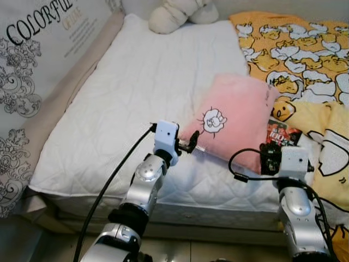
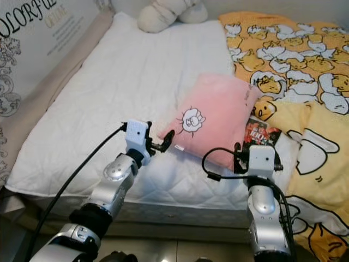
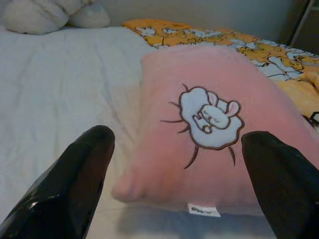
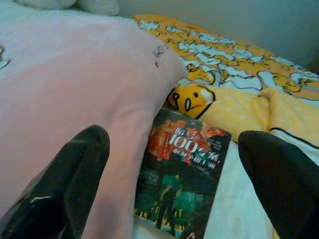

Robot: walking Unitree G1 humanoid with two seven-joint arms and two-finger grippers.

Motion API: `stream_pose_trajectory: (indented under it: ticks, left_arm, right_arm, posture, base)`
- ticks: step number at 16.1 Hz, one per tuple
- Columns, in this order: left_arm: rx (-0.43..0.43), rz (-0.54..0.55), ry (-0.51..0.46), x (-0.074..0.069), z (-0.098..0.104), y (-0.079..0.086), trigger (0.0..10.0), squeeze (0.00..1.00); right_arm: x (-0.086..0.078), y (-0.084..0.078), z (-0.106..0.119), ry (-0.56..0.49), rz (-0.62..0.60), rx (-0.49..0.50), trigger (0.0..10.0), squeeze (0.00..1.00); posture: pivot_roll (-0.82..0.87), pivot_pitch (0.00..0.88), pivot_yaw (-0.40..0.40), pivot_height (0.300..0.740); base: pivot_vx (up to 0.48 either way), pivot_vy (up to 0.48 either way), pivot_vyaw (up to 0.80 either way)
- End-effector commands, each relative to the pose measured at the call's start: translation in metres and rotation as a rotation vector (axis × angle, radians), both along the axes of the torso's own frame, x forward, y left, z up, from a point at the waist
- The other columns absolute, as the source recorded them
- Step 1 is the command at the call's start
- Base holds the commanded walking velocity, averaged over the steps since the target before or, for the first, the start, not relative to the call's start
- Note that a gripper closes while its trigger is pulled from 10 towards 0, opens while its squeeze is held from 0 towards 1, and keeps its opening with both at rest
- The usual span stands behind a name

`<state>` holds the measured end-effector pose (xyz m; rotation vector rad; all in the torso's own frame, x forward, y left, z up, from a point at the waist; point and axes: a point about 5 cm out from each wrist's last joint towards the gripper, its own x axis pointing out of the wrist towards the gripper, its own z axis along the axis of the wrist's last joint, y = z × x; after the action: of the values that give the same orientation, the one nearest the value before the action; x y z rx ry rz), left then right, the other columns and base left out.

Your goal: Clean up the room

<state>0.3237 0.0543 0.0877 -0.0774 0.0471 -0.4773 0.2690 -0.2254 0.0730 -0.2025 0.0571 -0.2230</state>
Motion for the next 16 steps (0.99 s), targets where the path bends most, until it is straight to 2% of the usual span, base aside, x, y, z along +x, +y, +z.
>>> stream_pose_trajectory:
  ticks: [1,4,8,11,13,15,16]
  left_arm:
    - [-0.014,-0.017,-0.024,0.003,0.007,-0.006,10.0,0.00]
    - [-0.014,-0.001,-0.033,0.005,0.009,-0.007,10.0,0.00]
    - [-0.004,0.032,-0.045,0.011,0.015,-0.009,10.0,0.00]
    - [-0.020,0.059,-0.053,0.016,0.020,-0.007,10.0,0.00]
    - [-0.002,0.058,-0.065,0.019,0.024,-0.007,10.0,0.00]
    - [0.021,0.075,-0.086,0.025,0.030,-0.006,10.0,0.00]
    - [0.043,0.077,-0.075,0.033,0.036,-0.005,10.0,0.00]
  right_arm:
    - [0.001,-0.002,0.004,-0.010,-0.008,-0.012,10.0,0.00]
    - [0.003,0.000,0.008,-0.036,-0.005,-0.005,10.0,0.00]
    - [0.007,0.007,0.009,-0.041,0.017,0.001,10.0,0.00]
    - [0.010,0.007,0.010,-0.041,0.020,0.014,10.0,0.00]
    - [0.013,0.006,0.011,-0.042,0.017,0.026,10.0,0.00]
    - [0.016,0.002,0.014,-0.044,-0.001,0.074,10.0,0.00]
    - [0.022,-0.003,0.015,-0.024,-0.024,0.164,10.0,0.00]
  posture:
    - [-0.08,0.000,0.019,0.740]
    - [-0.08,0.000,0.020,0.740]
    - [-0.08,0.000,0.025,0.740]
    - [-0.08,0.000,0.031,0.740]
    - [-0.08,0.000,0.040,0.740]
    - [-0.08,0.000,0.045,0.740]
    - [-0.09,0.000,0.050,0.740]
  base:
    - [0.000,0.000,-0.76]
    - [0.090,0.000,0.00]
    - [0.480,0.000,0.00]
    - [0.480,0.000,0.00]
    - [0.480,0.000,0.00]
    - [0.480,0.000,0.00]
    - [0.000,0.000,0.00]
